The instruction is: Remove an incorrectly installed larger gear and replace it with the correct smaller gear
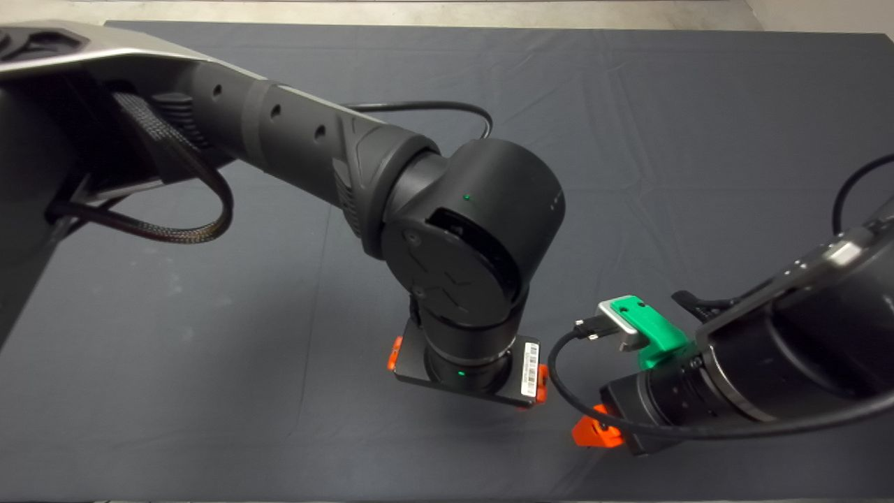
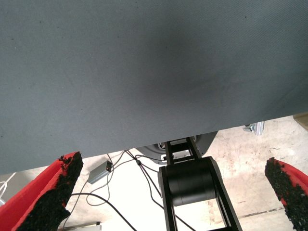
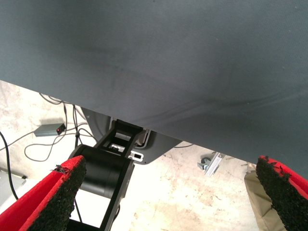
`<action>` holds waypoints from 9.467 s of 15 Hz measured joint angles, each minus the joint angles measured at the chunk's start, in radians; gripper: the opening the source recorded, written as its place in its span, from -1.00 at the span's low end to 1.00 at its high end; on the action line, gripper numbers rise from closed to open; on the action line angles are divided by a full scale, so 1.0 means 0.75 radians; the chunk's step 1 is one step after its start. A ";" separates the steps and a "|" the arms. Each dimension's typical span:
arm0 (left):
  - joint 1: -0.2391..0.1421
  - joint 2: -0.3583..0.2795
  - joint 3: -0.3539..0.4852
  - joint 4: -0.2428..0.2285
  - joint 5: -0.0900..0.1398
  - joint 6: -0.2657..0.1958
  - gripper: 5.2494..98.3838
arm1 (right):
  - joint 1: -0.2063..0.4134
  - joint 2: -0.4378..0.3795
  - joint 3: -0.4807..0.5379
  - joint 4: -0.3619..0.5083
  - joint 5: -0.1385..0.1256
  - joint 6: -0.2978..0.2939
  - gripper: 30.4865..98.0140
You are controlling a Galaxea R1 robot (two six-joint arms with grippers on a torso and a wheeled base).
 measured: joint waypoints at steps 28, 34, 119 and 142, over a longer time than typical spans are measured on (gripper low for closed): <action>0.155 0.010 -0.577 0.321 -0.008 0.211 0.99 | 0.081 -1.030 0.005 0.023 0.006 -0.993 0.86; 0.248 0.016 -0.635 0.530 -0.009 0.338 0.99 | 0.090 -0.999 0.015 0.037 0.007 -0.995 0.86; 0.211 0.001 -1.102 0.187 -0.043 0.700 -0.04 | 0.108 -0.908 0.090 0.045 0.006 -0.835 0.86; -0.033 -0.059 -1.113 0.038 -0.023 0.803 -0.13 | 0.108 -0.907 0.093 0.045 0.006 -0.801 0.86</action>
